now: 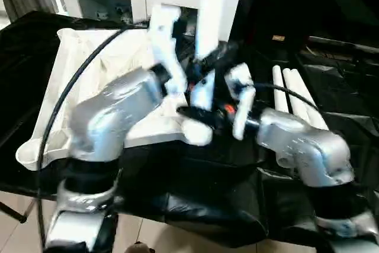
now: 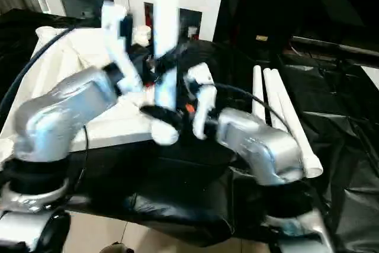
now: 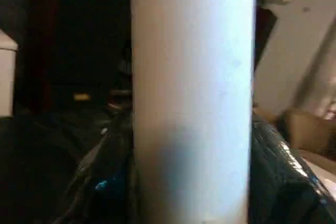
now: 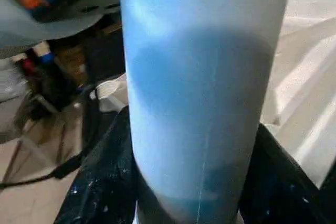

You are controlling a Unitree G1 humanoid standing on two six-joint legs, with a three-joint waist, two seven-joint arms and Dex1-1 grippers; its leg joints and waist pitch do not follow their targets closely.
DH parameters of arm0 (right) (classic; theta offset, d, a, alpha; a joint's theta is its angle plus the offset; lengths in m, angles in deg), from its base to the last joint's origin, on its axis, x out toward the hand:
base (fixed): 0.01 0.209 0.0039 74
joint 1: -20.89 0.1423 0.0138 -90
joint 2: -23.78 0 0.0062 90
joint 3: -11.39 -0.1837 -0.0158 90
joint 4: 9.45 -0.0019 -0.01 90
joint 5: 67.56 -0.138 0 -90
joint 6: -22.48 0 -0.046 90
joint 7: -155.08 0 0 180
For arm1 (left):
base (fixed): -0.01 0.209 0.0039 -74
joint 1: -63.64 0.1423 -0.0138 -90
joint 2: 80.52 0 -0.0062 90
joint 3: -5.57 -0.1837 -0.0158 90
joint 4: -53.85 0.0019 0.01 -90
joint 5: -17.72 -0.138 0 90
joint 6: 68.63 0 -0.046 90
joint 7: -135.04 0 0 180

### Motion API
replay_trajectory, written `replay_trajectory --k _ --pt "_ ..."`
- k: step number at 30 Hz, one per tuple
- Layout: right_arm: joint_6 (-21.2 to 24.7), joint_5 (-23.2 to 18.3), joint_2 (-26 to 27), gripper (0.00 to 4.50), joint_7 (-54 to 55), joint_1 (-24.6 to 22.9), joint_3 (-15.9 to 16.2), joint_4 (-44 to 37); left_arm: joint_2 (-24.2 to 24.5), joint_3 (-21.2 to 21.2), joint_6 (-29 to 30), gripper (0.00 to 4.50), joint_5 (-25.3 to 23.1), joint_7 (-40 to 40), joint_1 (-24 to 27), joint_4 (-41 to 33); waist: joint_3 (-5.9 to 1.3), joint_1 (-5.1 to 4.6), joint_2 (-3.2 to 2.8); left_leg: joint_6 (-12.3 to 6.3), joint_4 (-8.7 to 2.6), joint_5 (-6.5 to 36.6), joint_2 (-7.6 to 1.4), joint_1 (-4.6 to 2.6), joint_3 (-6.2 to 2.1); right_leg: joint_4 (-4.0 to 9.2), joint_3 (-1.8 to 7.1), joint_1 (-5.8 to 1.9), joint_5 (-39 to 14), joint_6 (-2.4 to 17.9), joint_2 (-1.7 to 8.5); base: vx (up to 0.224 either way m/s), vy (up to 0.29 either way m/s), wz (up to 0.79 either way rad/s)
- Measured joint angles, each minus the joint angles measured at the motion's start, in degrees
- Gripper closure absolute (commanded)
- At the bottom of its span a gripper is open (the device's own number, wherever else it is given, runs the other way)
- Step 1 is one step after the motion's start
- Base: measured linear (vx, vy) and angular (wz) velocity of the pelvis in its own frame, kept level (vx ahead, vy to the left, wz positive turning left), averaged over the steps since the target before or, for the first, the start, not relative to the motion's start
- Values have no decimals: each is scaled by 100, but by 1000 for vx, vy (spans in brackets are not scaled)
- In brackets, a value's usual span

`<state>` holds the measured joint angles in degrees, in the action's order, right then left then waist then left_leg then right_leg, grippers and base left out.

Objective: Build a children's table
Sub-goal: Pick table leg

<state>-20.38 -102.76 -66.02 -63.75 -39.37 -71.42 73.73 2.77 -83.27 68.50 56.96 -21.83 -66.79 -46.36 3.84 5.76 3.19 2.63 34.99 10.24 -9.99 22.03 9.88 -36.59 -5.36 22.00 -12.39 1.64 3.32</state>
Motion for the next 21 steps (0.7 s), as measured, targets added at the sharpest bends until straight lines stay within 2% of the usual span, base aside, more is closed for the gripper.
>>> replay_trajectory --k 4,7,8,12,14,21 --pt "-1 -66 -410 261 -589 -73 91 -127 219 271 151 134 383 465 -69 126 -3 6 5 -1 4 -4 0 -2 0 0 0 -4 5 -2 0 0 0 0" --pt "-2 -65 -658 262 -890 -75 165 -156 464 319 210 134 566 788 -144 271 -3 9 5 -2 5 -5 0 -2 0 -1 1 -4 6 -2 0 0 0 0" --pt "-2 -65 -694 262 -940 -75 167 -155 502 342 229 163 601 830 -180 317 -3 14 5 -3 5 -5 0 -2 0 -1 0 -4 6 -2 0 0 0 0" --pt "-23 -51 -746 262 -1024 -75 176 -151 608 413 291 170 671 992 -315 451 -4 20 5 -3 5 -5 -1 -2 0 0 1 -4 7 -1 0 0 0 0" --pt "-35 -20 -767 262 -1050 -75 198 -151 685 438 335 199 696 1060 -335 525 -4 19 5 -3 5 -5 -1 -2 0 -1 0 -4 7 -1 0 0 0 0" --pt "-165 14 -814 262 -1114 -93 222 -149 781 546 540 243 1006 1212 -410 651 -4 39 5 -3 8 -5 -1 -2 0 -3 0 -4 9 2 0 0 0 0"
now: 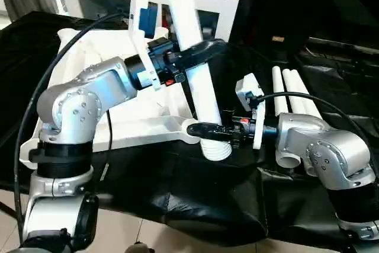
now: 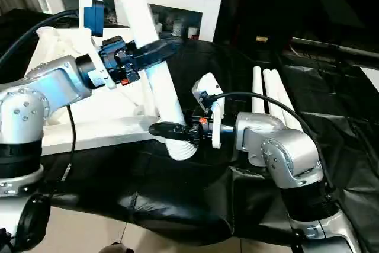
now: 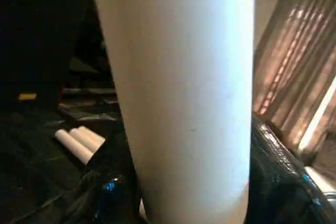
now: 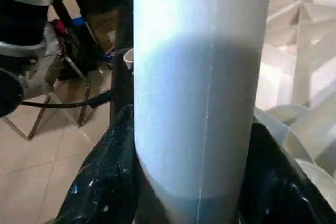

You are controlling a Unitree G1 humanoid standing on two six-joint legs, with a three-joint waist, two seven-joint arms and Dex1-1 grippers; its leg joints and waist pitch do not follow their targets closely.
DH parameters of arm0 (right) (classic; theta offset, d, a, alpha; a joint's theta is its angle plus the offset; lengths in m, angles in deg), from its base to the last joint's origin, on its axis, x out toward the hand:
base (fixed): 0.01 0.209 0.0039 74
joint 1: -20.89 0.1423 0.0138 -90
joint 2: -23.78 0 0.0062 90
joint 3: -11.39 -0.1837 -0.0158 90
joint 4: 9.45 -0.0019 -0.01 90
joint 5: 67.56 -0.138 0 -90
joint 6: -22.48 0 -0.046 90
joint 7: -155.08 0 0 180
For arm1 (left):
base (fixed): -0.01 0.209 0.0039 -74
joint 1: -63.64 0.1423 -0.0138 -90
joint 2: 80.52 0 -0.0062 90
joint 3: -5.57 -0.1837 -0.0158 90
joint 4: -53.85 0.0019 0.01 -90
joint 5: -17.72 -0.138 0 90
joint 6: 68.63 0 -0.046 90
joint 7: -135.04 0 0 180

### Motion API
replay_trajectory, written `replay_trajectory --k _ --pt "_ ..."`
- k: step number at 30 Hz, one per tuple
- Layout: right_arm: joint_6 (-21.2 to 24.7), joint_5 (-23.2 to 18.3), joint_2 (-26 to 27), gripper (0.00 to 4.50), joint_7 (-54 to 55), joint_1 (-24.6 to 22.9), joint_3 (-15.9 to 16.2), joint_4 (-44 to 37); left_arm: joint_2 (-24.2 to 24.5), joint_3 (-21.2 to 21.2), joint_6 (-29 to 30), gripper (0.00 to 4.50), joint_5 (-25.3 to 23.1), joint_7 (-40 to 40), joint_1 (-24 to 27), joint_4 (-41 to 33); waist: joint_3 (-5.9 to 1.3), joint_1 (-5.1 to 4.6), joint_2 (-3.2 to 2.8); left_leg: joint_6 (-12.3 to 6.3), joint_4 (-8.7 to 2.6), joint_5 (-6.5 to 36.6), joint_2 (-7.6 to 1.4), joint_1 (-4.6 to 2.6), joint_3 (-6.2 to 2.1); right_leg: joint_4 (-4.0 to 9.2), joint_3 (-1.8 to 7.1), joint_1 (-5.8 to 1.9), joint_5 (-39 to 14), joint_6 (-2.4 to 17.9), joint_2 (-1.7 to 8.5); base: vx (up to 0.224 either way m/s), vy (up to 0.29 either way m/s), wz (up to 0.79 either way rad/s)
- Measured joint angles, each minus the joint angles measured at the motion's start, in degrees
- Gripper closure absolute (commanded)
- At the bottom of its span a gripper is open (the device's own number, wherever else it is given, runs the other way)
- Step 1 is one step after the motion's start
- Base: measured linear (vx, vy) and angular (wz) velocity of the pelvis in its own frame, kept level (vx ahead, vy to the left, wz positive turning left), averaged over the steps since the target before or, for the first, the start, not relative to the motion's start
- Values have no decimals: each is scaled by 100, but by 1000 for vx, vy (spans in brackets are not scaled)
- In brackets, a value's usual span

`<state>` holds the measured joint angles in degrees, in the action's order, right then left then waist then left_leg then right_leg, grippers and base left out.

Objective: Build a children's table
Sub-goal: Pick table leg

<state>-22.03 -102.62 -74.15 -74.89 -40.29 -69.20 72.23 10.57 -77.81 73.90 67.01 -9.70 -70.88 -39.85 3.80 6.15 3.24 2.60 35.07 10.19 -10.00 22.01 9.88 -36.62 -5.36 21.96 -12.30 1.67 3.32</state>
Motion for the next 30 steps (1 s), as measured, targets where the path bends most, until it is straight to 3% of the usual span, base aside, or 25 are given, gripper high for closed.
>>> replay_trajectory --k 10,12,14,18,20,30 --pt "-114 99 3 263 -6 0 -57 24 -192 172 240 271 203 -250 -199 281 0 28 1 0 11 0 -2 0 0 -7 0 -1 2 3 0 0 0 0" --pt "-212 137 7 263 -2 0 -49 70 -150 79 238 271 103 -250 -271 251 -1 32 3 0 11 0 -3 0 0 -7 0 -1 2 3 0 0 0 0" --pt "-270 175 18 207 2 0 -46 85 -130 26 234 271 49 -250 -310 218 -2 29 4 0 11 0 -3 0 0 -6 0 -1 2 3 0 0 0 0" --pt "-281 198 182 186 86 14 -21 263 69 -241 92 271 -333 -313 -363 235 -1 21 6 2 11 -2 -4 -2 0 -11 0 0 2 2 0 0 0 0" --pt "-281 237 183 150 118 45 -21 308 171 -456 12 271 -558 -297 -426 239 0 22 8 2 11 -3 -4 -1 0 -10 0 0 2 2 0 0 0 0" --pt "-67 334 93 147 103 248 11 405 263 -783 -138 271 -936 -11 -645 497 0 23 6 3 11 -2 -5 0 0 -9 -1 0 2 2 0 0 0 0"
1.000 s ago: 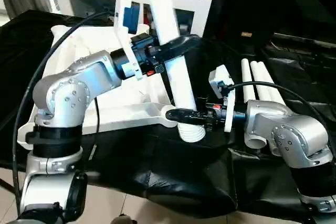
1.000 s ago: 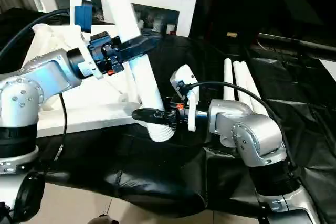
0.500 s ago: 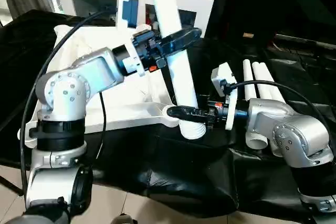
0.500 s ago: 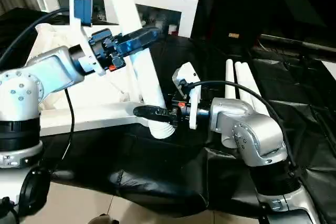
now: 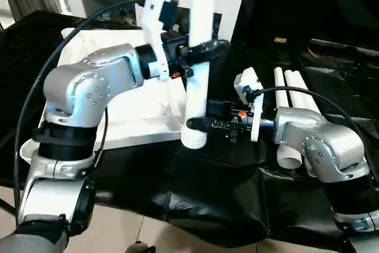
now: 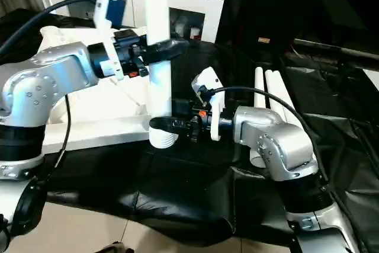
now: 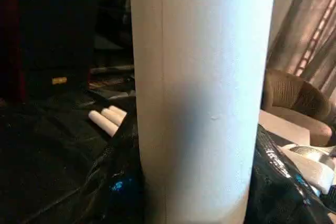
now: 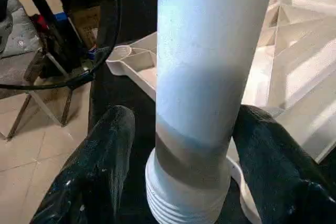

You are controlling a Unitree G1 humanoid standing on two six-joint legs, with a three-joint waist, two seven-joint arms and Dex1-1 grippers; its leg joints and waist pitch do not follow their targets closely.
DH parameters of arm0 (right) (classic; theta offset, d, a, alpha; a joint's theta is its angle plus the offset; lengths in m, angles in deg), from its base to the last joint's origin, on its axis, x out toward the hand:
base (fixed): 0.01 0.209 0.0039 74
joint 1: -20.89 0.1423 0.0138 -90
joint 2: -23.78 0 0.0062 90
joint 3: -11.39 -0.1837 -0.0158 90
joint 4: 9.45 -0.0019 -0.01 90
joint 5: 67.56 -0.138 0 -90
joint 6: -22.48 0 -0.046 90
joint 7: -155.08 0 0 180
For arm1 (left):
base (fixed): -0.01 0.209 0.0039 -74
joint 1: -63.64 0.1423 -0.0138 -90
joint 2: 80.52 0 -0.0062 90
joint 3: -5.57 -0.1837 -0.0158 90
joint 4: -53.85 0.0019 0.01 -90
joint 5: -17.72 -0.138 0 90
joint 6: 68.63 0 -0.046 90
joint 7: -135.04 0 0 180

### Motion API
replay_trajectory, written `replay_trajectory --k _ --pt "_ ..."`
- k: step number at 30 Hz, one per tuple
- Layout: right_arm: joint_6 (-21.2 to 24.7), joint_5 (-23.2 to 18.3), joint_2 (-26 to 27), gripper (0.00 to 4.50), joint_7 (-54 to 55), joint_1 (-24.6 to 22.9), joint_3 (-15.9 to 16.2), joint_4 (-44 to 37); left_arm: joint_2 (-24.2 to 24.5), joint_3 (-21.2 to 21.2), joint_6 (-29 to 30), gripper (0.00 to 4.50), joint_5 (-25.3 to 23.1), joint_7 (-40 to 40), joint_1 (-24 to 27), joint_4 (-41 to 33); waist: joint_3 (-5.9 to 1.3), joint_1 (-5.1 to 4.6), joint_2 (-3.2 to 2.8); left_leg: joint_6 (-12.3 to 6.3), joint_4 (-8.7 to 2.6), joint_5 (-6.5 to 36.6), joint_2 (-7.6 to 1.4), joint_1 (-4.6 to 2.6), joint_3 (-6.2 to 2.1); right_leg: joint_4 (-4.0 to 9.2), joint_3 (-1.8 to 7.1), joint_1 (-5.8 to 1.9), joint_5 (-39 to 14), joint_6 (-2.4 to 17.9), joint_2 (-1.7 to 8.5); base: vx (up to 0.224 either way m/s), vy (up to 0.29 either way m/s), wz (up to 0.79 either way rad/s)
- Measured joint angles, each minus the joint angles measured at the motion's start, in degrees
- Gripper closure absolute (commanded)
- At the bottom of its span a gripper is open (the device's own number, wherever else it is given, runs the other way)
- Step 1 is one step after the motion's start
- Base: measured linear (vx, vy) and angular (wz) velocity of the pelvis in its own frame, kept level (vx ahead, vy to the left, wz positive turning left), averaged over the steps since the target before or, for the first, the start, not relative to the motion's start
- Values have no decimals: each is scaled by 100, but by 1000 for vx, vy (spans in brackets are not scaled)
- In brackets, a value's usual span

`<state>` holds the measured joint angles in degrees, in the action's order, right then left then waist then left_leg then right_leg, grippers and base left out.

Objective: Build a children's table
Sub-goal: Pick table leg

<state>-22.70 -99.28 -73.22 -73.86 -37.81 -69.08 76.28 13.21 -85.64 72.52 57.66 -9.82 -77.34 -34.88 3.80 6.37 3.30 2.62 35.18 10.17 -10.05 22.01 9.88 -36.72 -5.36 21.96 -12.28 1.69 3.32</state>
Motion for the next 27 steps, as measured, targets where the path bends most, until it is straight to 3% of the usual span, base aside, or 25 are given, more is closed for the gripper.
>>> replay_trajectory --k 11,20,27 --pt "79 -20 225 147 31 36 -16 231 -87 -93 -13 271 -58 247 -89 91 3 3 -13 3 0 -2 0 -1 0 -2 0 0 2 3 0 0 0 0" --pt "-12 10 370 69 36 52 -17 312 -116 -93 -25 271 -91 337 -103 97 3 3 -13 4 0 -3 0 -2 0 -4 0 0 2 4 0 0 0 0" --pt "-72 98 368 67 29 65 -11 334 -107 -112 -25 272 -99 455 -103 95 3 0 -13 5 0 -3 0 -2 0 -4 0 0 2 4 0 0 0 0"
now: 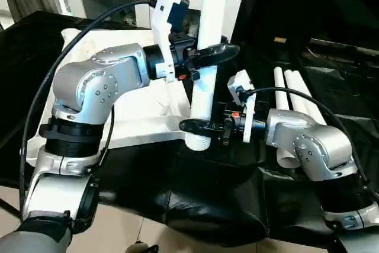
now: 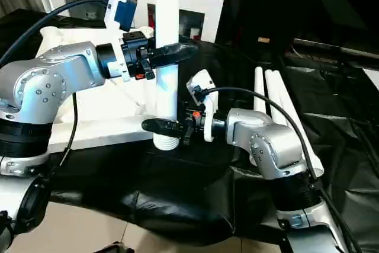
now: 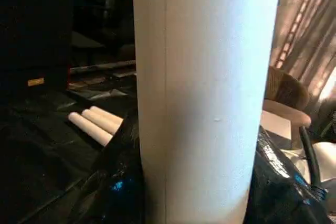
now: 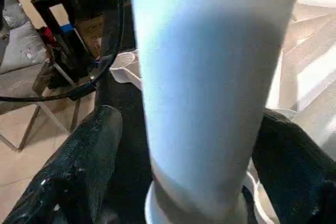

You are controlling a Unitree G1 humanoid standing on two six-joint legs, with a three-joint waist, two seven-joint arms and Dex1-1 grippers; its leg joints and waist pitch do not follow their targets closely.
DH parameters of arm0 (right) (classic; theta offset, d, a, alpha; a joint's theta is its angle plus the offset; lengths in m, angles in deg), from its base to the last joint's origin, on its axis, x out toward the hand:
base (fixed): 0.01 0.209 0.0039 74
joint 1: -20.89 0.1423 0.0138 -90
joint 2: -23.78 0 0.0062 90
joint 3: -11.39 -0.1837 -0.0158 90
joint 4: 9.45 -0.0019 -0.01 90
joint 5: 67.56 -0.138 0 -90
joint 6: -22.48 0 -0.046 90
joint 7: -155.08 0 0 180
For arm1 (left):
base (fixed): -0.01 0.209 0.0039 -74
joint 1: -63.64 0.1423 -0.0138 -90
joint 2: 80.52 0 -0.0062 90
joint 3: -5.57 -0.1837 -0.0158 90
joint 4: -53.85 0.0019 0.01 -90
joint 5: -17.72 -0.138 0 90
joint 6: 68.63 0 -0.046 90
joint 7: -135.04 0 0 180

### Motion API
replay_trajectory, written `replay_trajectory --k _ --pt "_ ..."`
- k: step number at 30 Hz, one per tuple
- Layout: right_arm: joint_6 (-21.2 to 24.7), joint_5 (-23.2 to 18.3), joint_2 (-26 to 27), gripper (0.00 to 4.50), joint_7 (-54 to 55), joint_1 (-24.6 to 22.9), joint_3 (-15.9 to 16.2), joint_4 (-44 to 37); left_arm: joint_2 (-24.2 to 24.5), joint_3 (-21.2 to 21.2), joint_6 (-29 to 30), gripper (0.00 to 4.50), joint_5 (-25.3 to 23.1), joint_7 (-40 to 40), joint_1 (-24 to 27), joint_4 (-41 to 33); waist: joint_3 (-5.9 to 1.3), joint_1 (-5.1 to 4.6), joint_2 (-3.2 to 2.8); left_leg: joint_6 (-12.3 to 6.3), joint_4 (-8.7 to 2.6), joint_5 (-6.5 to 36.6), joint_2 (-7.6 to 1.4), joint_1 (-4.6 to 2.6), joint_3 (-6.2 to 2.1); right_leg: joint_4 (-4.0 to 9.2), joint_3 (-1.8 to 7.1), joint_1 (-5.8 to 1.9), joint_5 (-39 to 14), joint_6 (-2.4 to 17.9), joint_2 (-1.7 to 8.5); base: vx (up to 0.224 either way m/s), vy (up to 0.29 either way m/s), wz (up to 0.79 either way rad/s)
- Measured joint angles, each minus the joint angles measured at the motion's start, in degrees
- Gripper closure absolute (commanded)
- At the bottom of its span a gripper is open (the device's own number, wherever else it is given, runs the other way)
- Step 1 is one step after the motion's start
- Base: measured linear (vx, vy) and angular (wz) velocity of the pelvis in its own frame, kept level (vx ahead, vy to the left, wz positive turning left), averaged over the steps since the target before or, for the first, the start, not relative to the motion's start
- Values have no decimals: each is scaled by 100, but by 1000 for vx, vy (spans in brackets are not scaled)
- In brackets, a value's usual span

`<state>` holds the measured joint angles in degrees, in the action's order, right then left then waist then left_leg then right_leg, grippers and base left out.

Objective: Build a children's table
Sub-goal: Pick table leg

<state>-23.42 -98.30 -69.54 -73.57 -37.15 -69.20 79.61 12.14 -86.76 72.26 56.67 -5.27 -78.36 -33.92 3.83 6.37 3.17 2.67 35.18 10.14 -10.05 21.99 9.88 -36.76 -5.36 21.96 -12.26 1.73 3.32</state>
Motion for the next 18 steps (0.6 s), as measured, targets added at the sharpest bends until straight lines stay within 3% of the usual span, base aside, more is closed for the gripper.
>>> replay_trajectory --k 7,18 --pt "-211 136 2 67 -24 148 9 118 4 -44 2 272 -36 74 4 -19 0 2 0 1 0 -1 0 0 0 -1 0 0 0 0 0 0 0 0" --pt "-230 187 3 183 -139 147 44 125 2 -43 15 272 -38 106 6 -22 0 0 0 1 0 -1 0 0 0 -1 0 0 0 0 0 0 0 0"
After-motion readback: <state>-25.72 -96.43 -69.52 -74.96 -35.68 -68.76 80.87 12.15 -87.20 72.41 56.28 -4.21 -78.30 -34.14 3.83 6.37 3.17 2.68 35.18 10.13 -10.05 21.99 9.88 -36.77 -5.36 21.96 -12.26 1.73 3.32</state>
